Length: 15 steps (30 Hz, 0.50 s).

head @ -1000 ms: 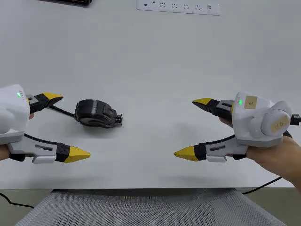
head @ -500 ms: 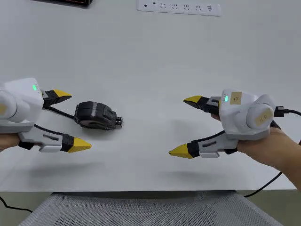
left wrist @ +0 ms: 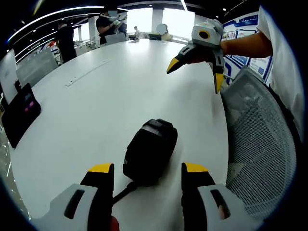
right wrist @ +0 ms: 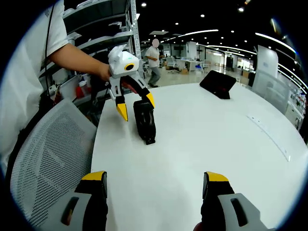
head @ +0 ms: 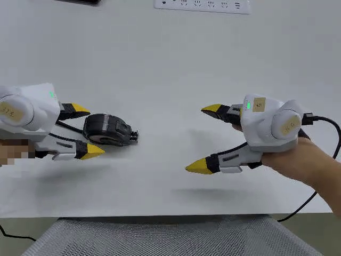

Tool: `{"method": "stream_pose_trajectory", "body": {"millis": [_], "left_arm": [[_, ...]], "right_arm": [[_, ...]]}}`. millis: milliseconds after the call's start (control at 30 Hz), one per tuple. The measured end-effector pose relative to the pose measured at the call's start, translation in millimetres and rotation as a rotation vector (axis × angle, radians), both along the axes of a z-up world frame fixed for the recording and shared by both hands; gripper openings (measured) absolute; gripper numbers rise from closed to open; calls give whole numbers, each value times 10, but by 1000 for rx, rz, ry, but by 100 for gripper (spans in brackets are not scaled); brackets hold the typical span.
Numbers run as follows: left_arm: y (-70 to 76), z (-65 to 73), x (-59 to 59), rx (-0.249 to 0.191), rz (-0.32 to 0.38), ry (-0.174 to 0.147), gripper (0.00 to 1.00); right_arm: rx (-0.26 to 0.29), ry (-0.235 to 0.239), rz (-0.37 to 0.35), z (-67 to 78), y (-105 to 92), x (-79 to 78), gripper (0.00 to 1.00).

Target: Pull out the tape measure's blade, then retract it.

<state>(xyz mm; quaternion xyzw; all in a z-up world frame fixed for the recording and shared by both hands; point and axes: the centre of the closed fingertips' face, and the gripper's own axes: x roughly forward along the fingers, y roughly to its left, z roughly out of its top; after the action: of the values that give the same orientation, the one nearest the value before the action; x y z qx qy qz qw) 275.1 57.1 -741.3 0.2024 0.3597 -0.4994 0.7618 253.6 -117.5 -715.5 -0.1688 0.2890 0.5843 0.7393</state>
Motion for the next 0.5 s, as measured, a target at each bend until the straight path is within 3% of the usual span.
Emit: {"method": "stream_pose_trajectory", "body": {"millis": [500], "left_arm": [[-46, -133, 52, 36, -49, 7, 36]], "right_arm": [[6, 16, -3, -49, 16, -11, 80]]}}
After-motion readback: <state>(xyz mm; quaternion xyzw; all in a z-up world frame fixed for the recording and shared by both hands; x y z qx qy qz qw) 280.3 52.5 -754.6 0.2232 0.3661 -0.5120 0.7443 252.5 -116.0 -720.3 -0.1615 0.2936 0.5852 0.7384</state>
